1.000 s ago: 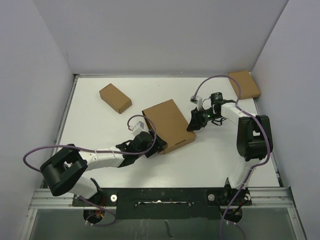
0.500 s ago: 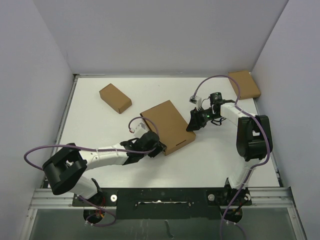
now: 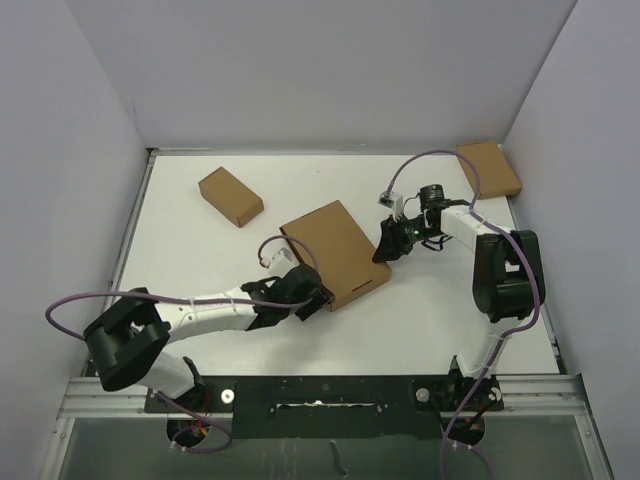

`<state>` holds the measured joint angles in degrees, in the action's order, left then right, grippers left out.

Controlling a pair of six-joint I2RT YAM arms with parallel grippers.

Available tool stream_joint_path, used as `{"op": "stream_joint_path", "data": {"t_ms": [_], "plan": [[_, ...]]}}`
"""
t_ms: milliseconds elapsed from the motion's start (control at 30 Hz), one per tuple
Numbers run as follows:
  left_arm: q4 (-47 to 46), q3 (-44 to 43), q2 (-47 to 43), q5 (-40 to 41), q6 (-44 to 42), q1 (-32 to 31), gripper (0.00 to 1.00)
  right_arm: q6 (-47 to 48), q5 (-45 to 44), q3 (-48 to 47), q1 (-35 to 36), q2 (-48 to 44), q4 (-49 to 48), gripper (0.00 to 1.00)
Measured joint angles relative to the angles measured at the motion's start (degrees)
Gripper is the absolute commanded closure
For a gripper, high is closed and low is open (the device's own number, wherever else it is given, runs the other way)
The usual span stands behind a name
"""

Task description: Fold the paper box

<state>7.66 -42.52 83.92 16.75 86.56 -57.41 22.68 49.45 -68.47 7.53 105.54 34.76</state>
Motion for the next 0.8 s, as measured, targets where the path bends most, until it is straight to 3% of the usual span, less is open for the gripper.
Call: {"op": "stream_joint_path", "data": {"t_ms": [267, 667, 800], "plan": [[0.22, 0.83, -3.02, -0.07, -0.15, -0.81, 0.57, 0.02, 0.00, 0.00, 0.02, 0.02, 0.00, 0.63], [-2.21, 0.35, 0.13, -0.96, 0.02, -1.05, 0.89, 0.07, 0.00, -0.02, 0.02, 0.02, 0.00, 0.63], [-2.78, 0.33, 0.13, -1.20, -0.46, -1.05, 0.92, 0.39, -0.09, -0.11, 0.02, 0.02, -0.07, 0.63]]}}
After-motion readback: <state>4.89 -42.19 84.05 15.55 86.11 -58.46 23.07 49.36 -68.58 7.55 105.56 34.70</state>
